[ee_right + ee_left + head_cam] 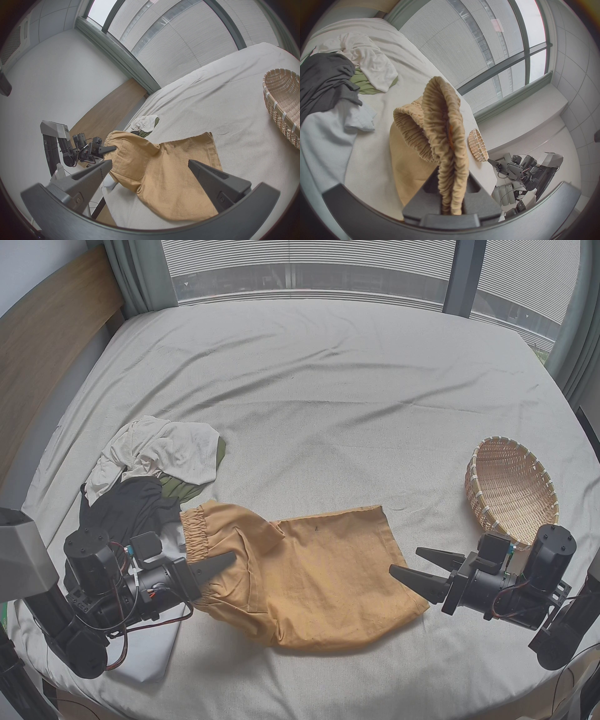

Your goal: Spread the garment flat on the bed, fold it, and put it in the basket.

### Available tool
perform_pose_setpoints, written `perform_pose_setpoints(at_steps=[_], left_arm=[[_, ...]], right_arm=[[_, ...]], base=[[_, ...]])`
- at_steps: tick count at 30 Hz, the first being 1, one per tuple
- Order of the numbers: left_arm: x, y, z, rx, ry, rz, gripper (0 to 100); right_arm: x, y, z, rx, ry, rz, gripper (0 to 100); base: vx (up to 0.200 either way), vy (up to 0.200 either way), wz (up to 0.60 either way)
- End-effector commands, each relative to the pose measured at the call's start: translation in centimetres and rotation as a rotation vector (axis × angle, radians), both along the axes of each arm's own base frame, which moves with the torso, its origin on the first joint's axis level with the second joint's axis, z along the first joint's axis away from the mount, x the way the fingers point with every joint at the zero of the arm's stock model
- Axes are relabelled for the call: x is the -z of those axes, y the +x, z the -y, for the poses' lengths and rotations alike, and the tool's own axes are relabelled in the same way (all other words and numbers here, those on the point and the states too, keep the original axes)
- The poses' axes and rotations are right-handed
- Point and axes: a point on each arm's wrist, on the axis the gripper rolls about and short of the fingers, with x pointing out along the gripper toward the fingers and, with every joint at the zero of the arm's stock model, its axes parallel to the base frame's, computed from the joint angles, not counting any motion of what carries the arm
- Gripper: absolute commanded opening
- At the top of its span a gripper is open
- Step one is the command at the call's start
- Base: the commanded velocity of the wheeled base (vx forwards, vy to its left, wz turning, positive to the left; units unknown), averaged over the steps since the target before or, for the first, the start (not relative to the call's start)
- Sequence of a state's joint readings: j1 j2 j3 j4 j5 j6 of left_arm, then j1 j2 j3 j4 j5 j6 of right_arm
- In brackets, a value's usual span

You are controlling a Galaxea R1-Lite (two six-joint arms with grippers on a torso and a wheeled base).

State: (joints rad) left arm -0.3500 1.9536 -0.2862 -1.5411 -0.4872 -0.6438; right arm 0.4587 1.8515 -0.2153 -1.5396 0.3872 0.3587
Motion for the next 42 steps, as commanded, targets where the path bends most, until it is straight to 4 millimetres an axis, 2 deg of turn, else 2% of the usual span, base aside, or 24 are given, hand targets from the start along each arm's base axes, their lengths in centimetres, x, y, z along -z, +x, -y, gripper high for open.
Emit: perform_pose_setpoints(at_steps=[1,19,30,42], left_arm=[[0.8,0.6,1.3,0.036,0.005,-0.013,0],[-0.2,2.1,6.3,0.136,-0.063,0.040,0],[0.4,3.4,9.6,0.201,-0.065,0.040,0],[1.3,5.0,12.2,0.236,-0.065,0.033,0]], right_arm=[[0.1,0.1,0.1,0.007,0.000,-0.002,100],[0.0,0.2,0.2,0.009,0.003,-0.001,100],[-0.1,0.5,0.7,0.032,0.006,0.002,100],[-0.3,0.8,1.3,0.051,0.020,0.001,100]], base=[[0.000,0.000,0.00],[0.000,0.000,0.00],[0.000,0.000,0.00],[0.000,0.000,0.00]])
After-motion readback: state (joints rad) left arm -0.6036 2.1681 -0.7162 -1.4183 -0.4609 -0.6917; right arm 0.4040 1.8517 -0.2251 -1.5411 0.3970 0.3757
